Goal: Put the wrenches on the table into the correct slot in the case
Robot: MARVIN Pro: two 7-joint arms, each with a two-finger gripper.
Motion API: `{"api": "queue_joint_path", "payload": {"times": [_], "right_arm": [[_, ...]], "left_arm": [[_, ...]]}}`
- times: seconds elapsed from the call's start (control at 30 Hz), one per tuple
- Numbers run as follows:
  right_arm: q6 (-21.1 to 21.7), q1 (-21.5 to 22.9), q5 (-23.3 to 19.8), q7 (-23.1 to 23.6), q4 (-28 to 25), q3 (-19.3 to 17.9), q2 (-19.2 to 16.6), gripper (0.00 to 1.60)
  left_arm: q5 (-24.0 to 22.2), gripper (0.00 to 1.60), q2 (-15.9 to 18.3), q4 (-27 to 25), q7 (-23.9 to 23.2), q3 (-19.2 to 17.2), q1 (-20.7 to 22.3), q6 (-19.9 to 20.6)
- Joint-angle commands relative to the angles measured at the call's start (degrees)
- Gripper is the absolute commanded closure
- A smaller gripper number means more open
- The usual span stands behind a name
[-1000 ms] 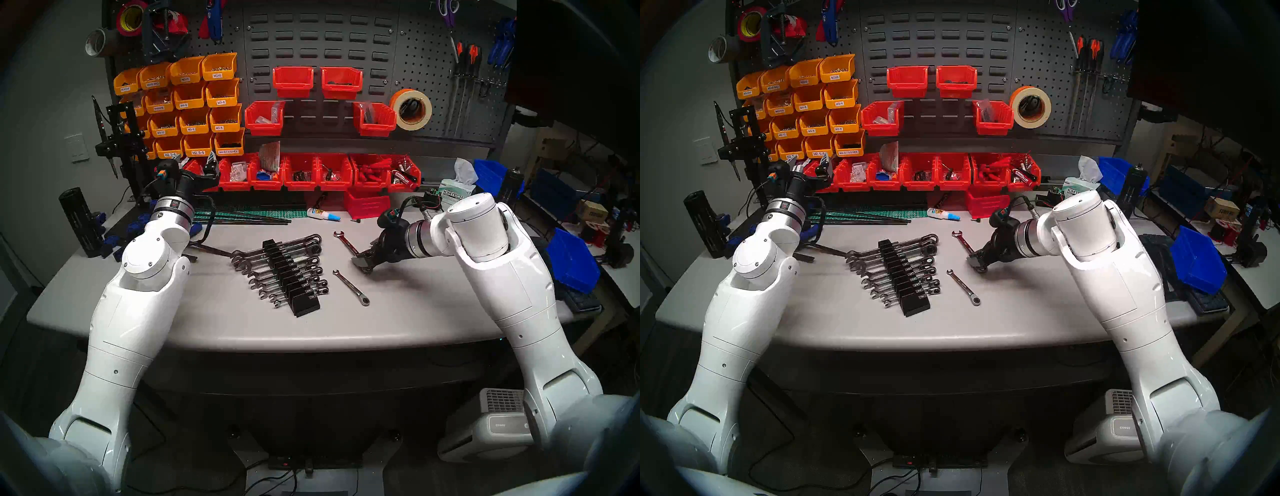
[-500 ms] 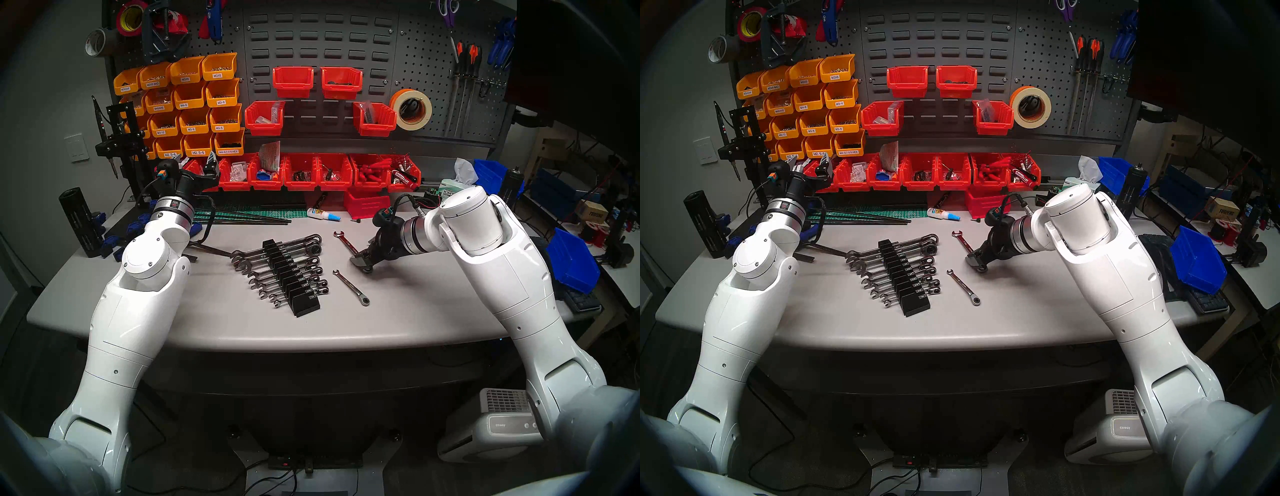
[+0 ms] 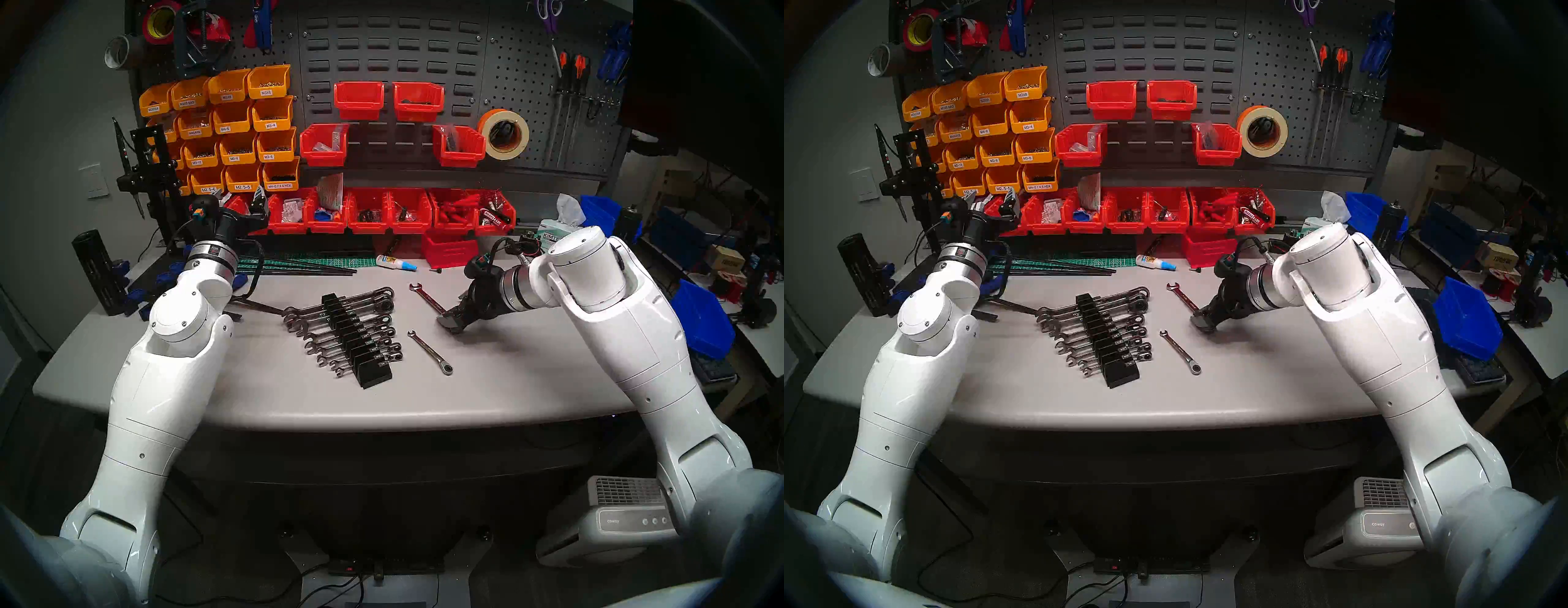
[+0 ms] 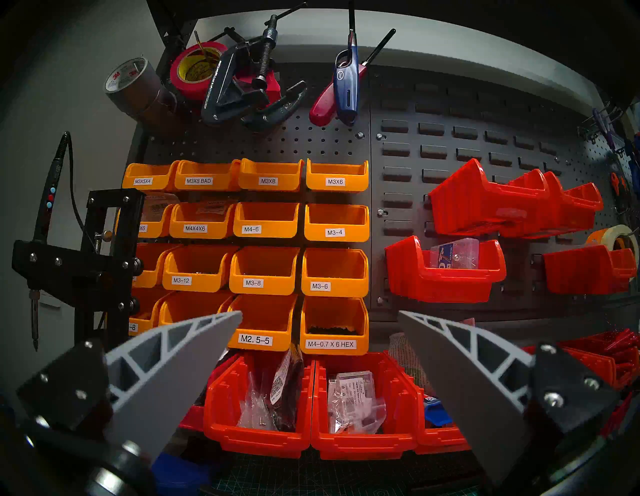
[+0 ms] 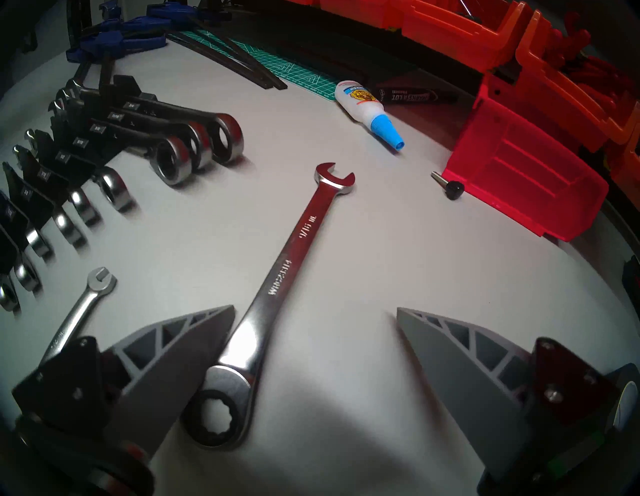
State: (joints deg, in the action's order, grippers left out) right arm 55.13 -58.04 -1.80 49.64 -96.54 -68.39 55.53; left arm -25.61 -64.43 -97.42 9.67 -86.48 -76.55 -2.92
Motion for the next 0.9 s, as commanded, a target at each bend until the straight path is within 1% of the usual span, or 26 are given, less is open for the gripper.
{"api": "queue_joint_path", "payload": {"times": [0.0,0.27,0.37,0.4,0.47,0.5,0.57,0.6,0.63,0.8,0.87], "right_arm": [[-0.1,2.3,-0.5,2.1,0.0,0.0,-2.3,0.0],[-0.1,4.5,-0.6,1.8,3.0,3.2,-2.9,0.0],[-0.1,5.7,-0.5,1.9,3.7,4.5,-3.7,0.0],[-0.1,6.3,0.0,1.8,4.0,5.4,-4.6,0.0],[-0.1,6.4,-0.5,1.4,4.7,5.0,-4.7,0.0],[-0.1,6.8,0.0,1.6,4.6,5.8,-5.4,0.0],[-0.1,6.7,-0.5,1.4,4.8,5.4,-5.3,0.0],[-0.1,6.7,-1.4,1.2,5.0,4.5,-4.7,0.0],[-0.1,6.2,-2.9,0.7,5.3,2.7,-3.4,0.0],[-0.1,6.8,-6.1,0.8,5.1,0.6,-0.9,0.0],[-0.1,6.6,-8.3,0.1,5.6,-1.5,1.0,0.0]], "left_arm": [[0.0,0.0,0.1,-1.5,-0.1,-0.4,1.9,-0.7],[0.0,0.0,0.1,-1.5,-0.1,-0.4,1.9,-0.7],[0.0,0.0,0.1,-1.5,-0.1,-0.4,1.9,-0.7],[0.0,0.0,0.1,-1.5,-0.1,-0.4,1.9,-0.7],[0.0,0.0,0.1,-1.5,-0.1,-0.4,1.9,-0.7],[0.0,0.0,0.1,-1.5,-0.1,-0.4,1.9,-0.7],[0.0,0.0,0.1,-1.5,-0.1,-0.4,1.9,-0.7],[0.0,0.0,0.1,-1.5,-0.1,-0.4,1.9,-0.7],[0.0,0.0,0.1,-1.5,-0.1,-0.4,1.9,-0.7],[0.0,0.0,0.1,-1.5,-0.1,-0.4,1.9,-0.7],[0.0,0.0,0.1,-1.5,-0.1,-0.4,1.9,-0.6]]}}
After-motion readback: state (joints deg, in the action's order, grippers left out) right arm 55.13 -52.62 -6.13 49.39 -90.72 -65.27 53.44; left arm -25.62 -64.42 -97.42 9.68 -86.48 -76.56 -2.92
